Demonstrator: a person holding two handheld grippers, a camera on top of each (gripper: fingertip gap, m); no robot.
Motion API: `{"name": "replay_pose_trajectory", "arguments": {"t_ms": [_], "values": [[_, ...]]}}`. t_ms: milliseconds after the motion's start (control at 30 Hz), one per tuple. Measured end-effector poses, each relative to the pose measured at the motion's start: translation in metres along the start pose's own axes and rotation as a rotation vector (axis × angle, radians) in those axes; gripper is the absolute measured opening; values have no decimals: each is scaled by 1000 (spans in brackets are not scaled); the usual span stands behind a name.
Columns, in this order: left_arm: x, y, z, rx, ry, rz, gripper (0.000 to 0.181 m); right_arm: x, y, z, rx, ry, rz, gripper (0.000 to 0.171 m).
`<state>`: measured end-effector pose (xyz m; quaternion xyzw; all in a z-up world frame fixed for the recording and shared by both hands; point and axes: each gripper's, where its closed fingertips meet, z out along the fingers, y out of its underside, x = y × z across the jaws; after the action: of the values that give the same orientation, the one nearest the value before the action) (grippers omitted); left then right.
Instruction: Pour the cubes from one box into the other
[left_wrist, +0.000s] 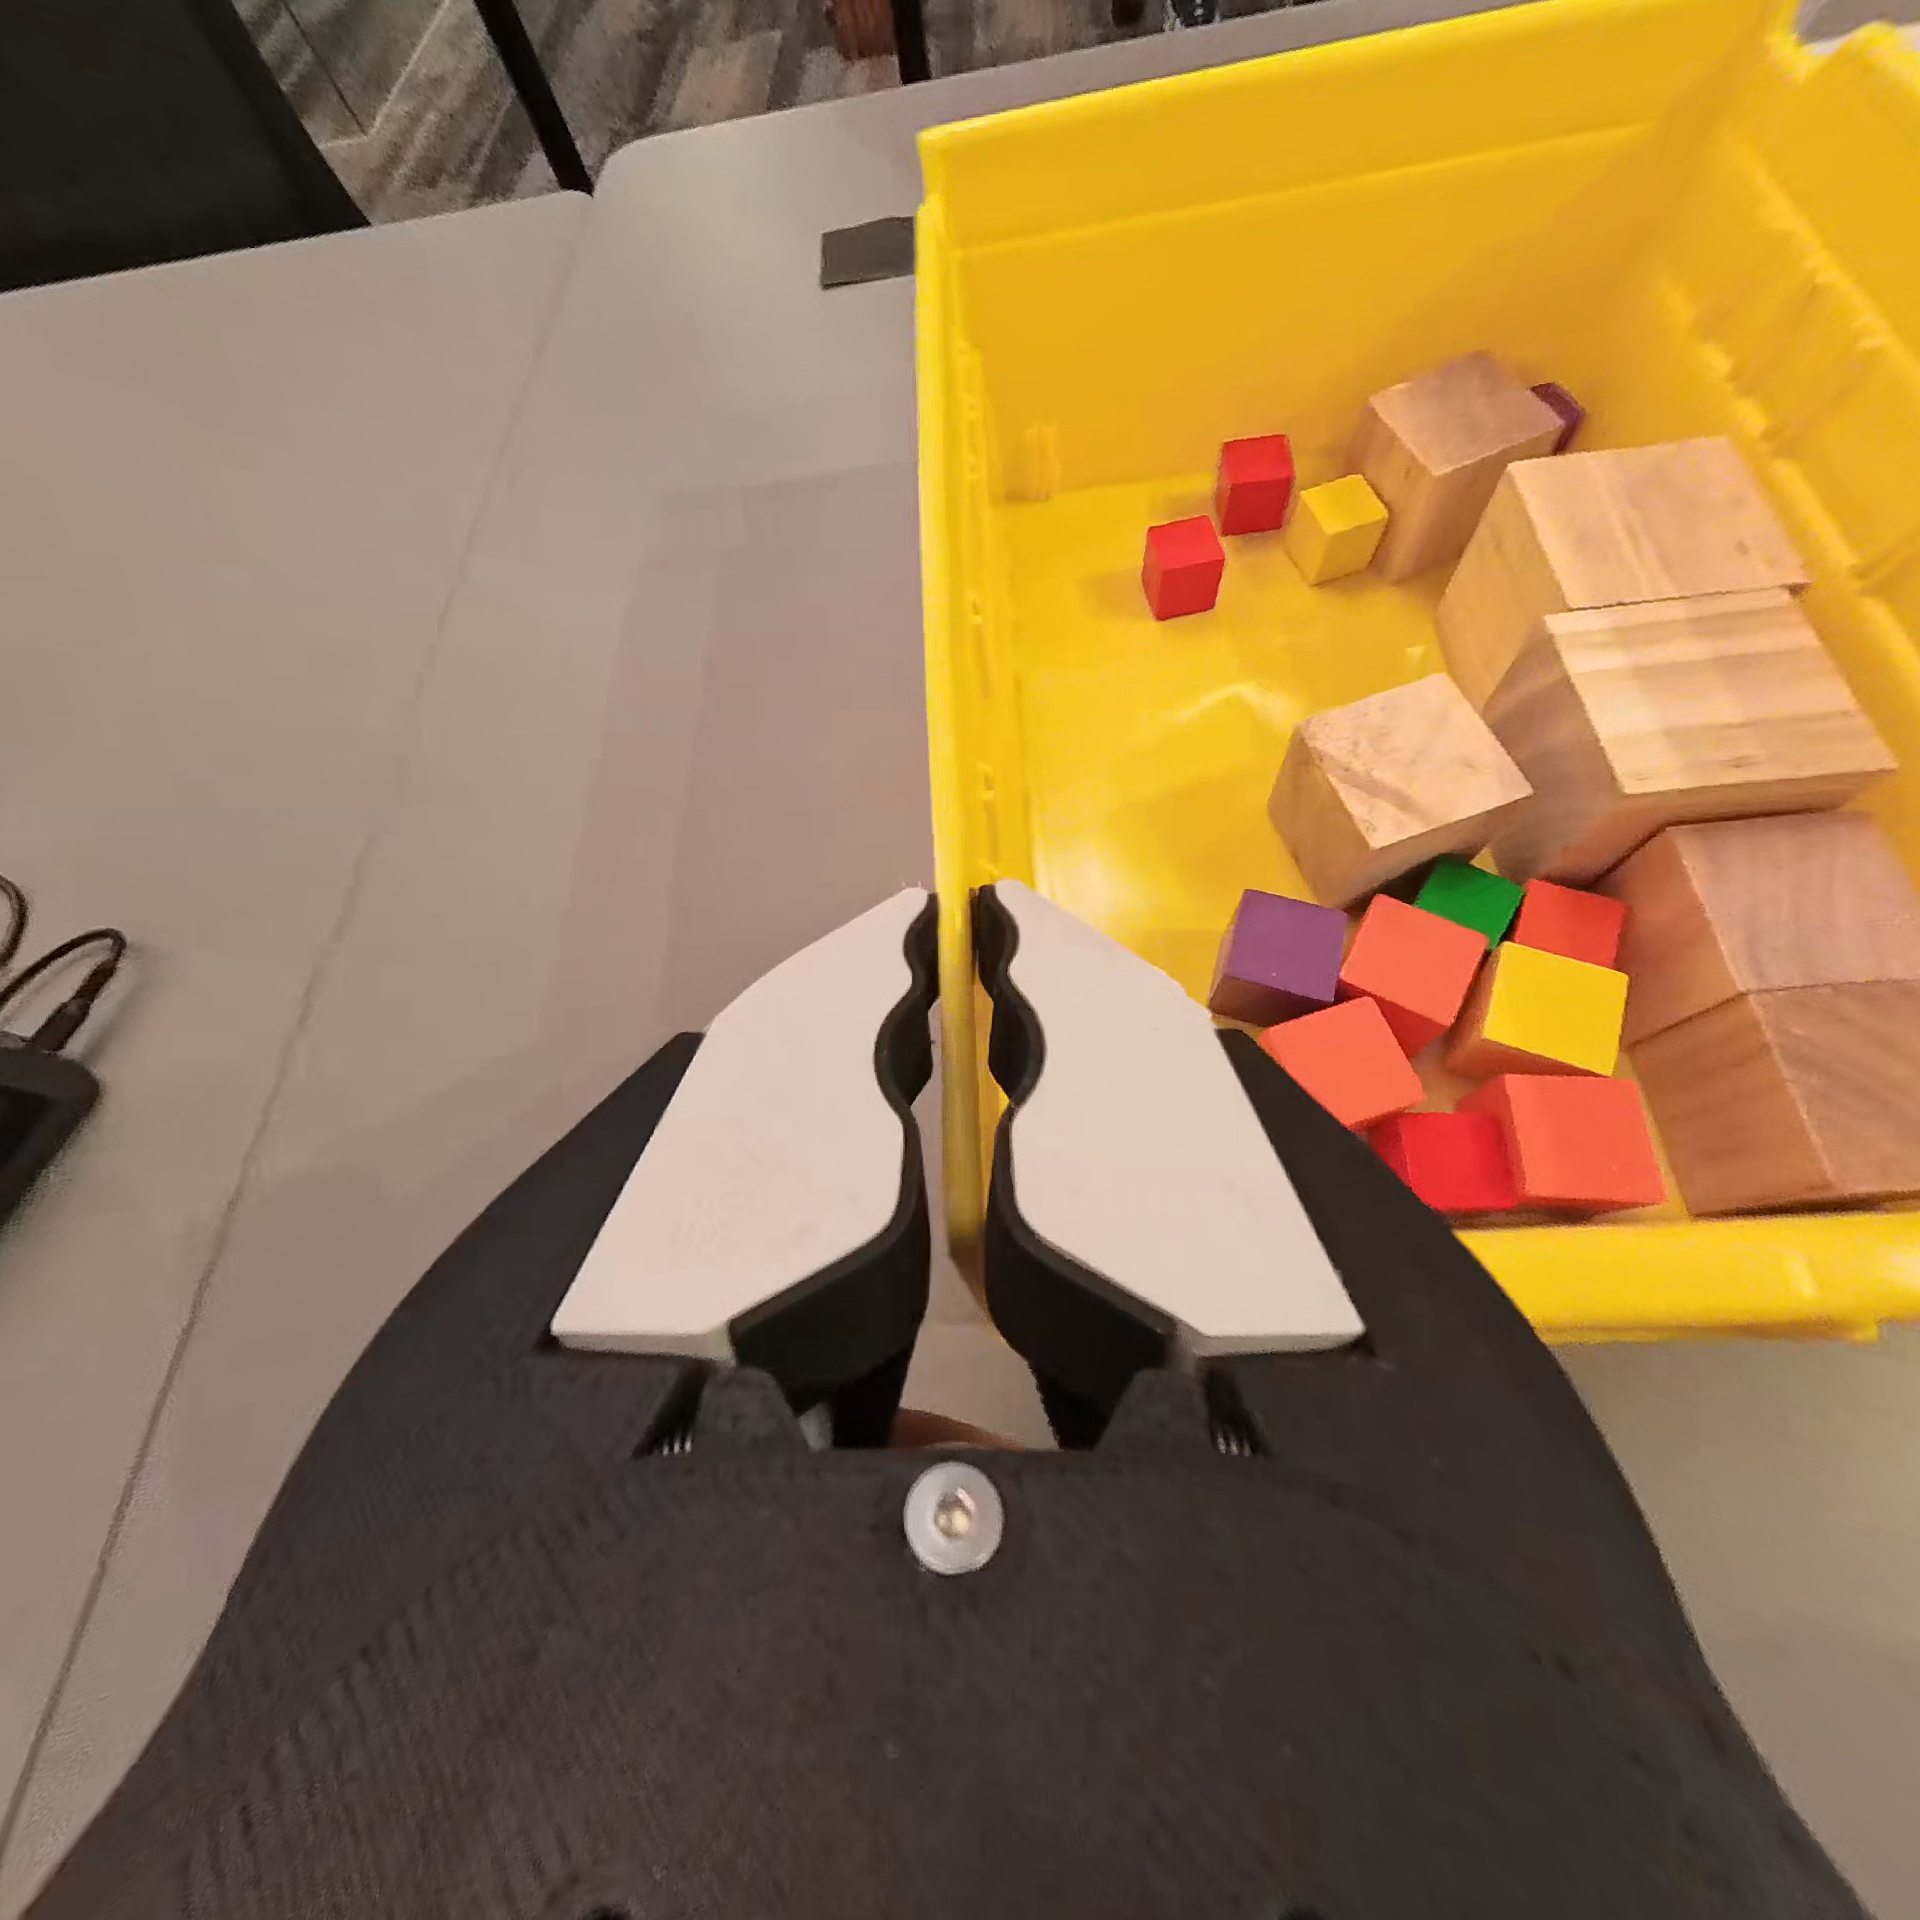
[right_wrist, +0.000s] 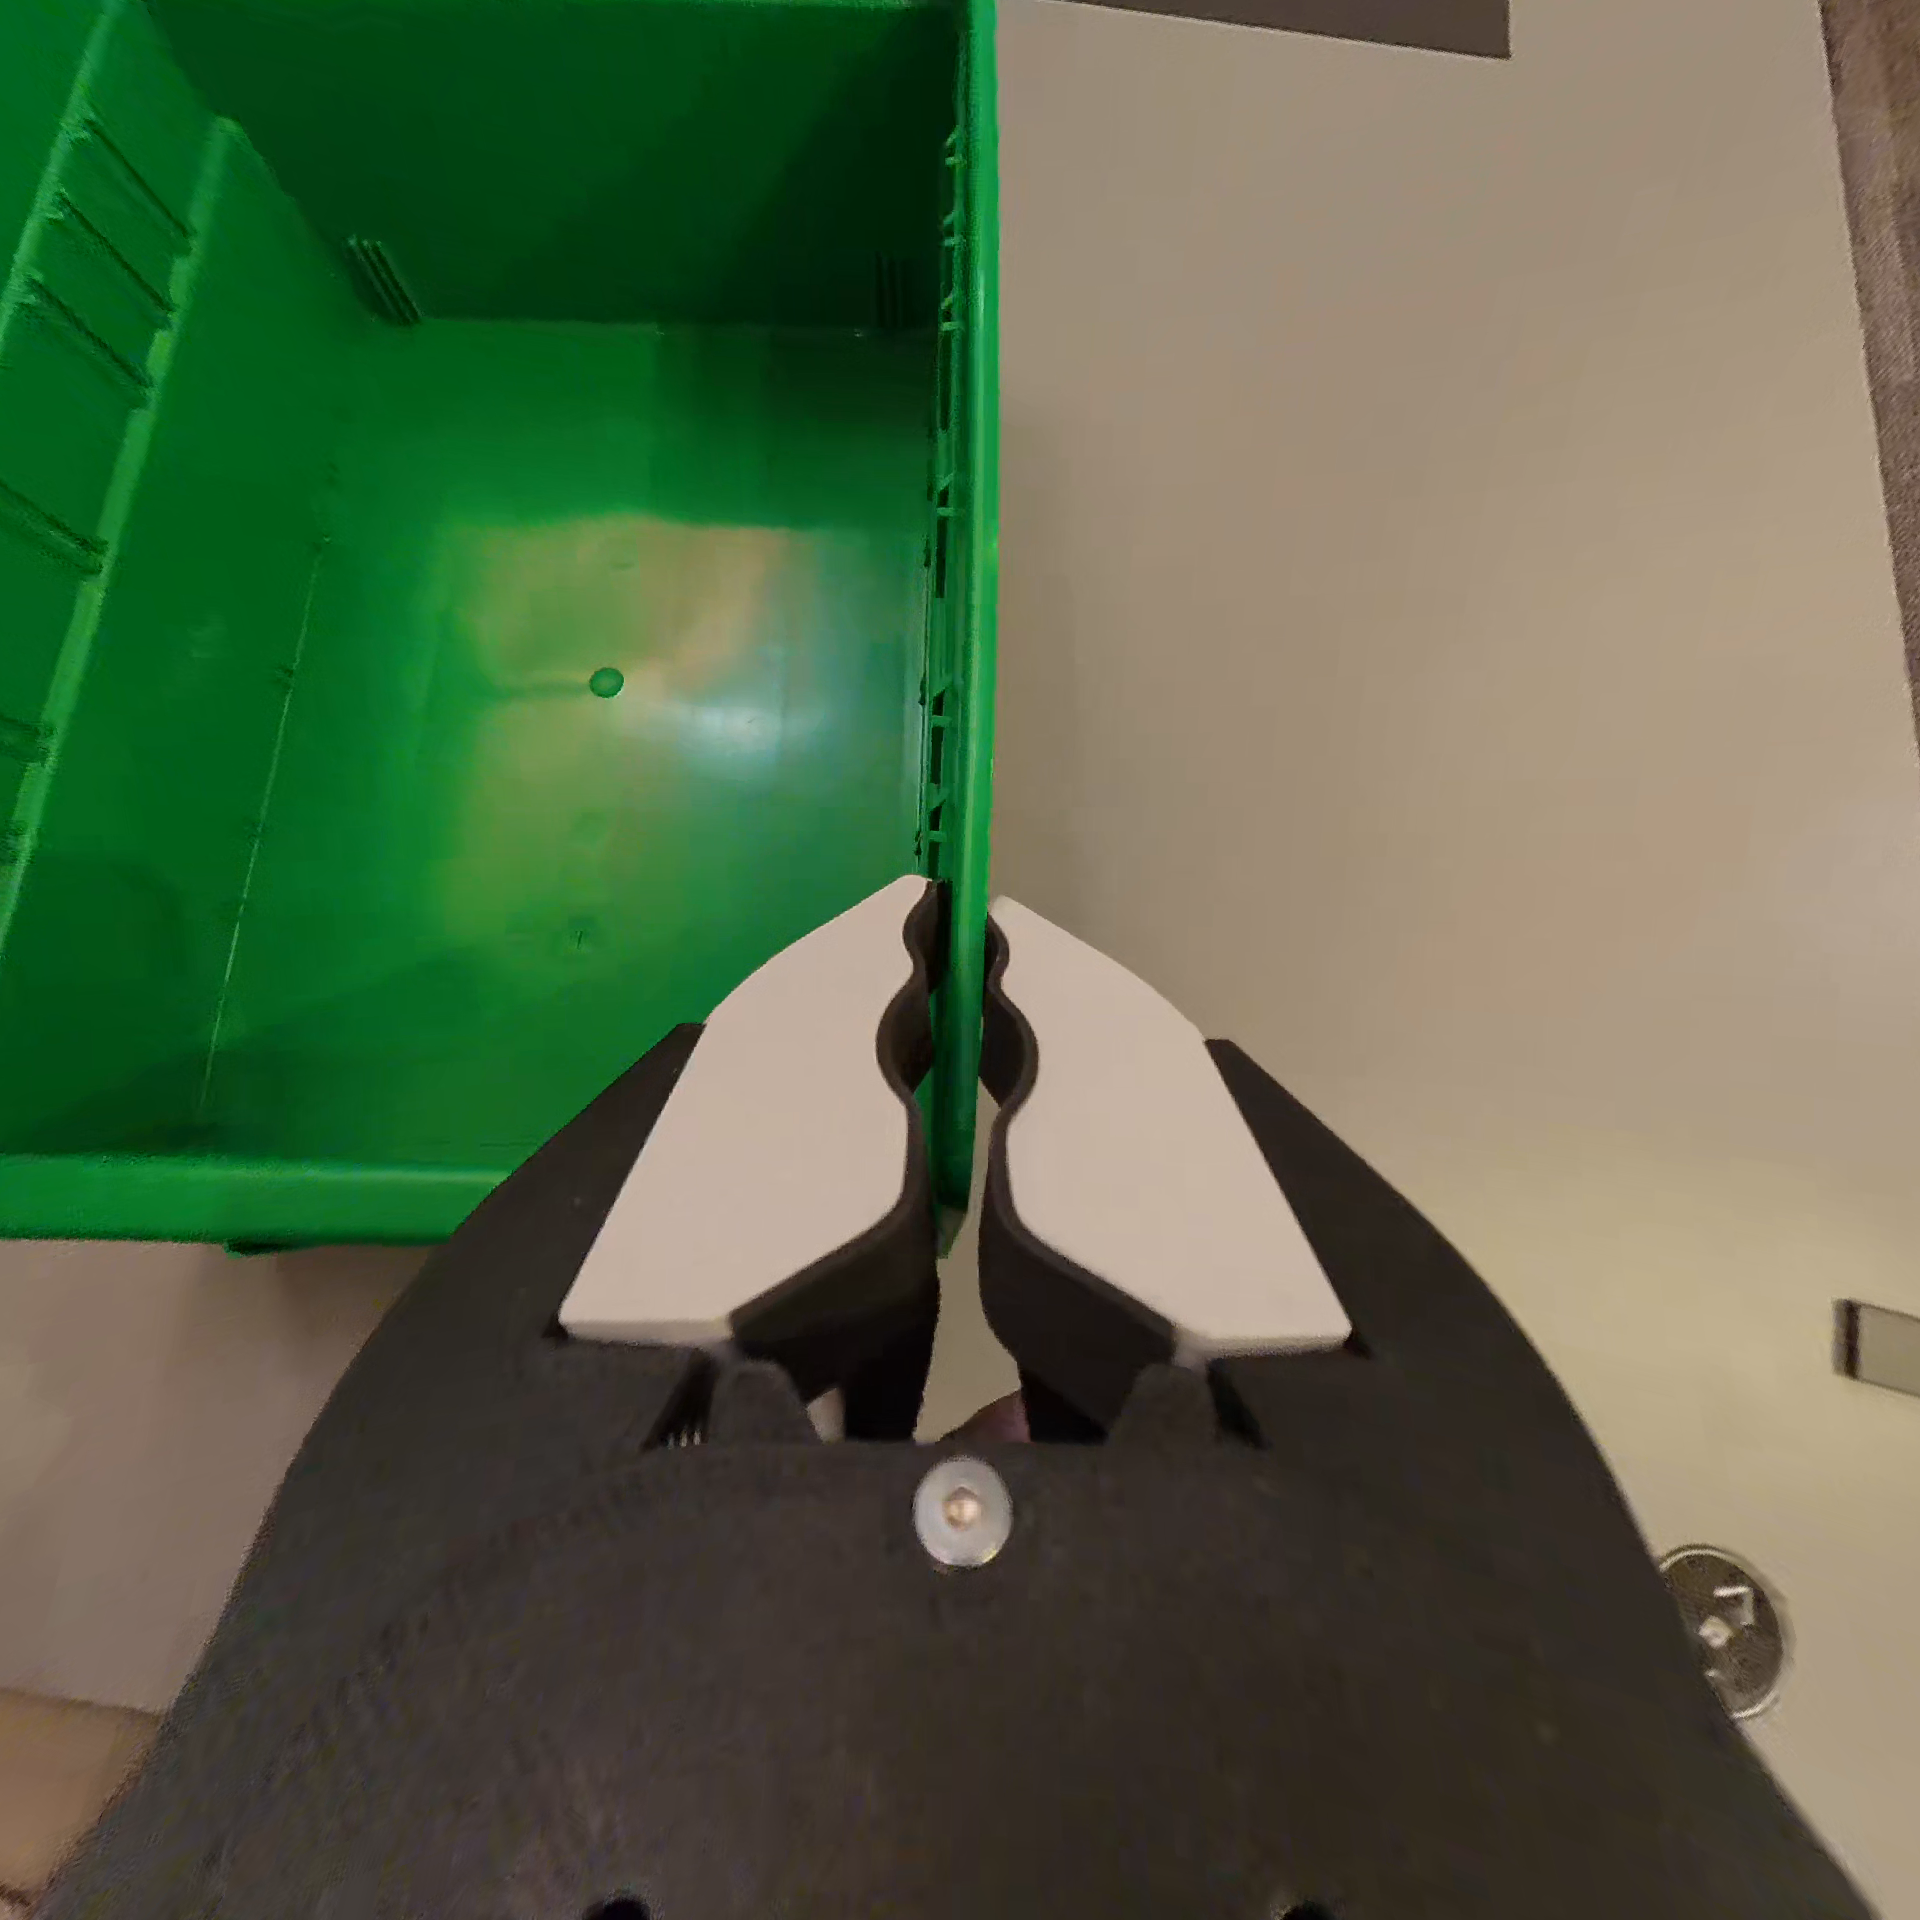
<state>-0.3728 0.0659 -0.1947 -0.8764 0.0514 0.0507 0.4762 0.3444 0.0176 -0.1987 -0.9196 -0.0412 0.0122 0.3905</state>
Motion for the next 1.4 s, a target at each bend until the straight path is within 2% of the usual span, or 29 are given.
{"name": "replay_pose_trajectory", "arguments": {"t_ms": [33, 133, 533, 667, 700, 767, 833, 933, 1000, 1067, 1133, 1267, 1400], "values": [[5, 1, -3, 4, 7, 0, 5, -4, 1, -2, 10, 0, 20, 0], [15, 2, -8, 19, -13, 51, 6, -18, 5, -6, 37, 8, 46, 0], [51, 10, -29, 41, 117, 41, 5, -45, 17, -15, 74, -35, 90, 0], [61, 8, -33, 49, 139, 66, 6, -47, 20, -13, 79, -13, 72, 36], [64, 7, -34, 58, 150, 70, 14, -44, 18, -17, 94, 1, 73, 42], [77, 6, -40, 78, 206, 112, 46, -33, 12, -30, 132, 63, 41, 53], [85, 13, -45, 59, 248, 151, 59, -21, -1, -51, 188, 172, -53, 61], [90, 15, -54, 60, 321, 133, 66, -28, -33, -86, 291, 244, -179, 60], [87, 12, -61, 61, 361, 116, 66, -54, -59, -102, 366, 176, -228, 56], [75, 0, -67, 97, 354, 78, 65, -98, -80, -108, 406, 16, -247, 55], [61, -14, -71, 110, 340, 62, 63, -148, -96, -106, 415, -180, -226, 55], [39, -49, -68, 145, 307, 47, 70, -250, -121, -93, 419, -492, -189, 56], [27, -75, -46, 151, 248, 96, 77, -333, -141, -77, 474, -627, -214, 40]]}}
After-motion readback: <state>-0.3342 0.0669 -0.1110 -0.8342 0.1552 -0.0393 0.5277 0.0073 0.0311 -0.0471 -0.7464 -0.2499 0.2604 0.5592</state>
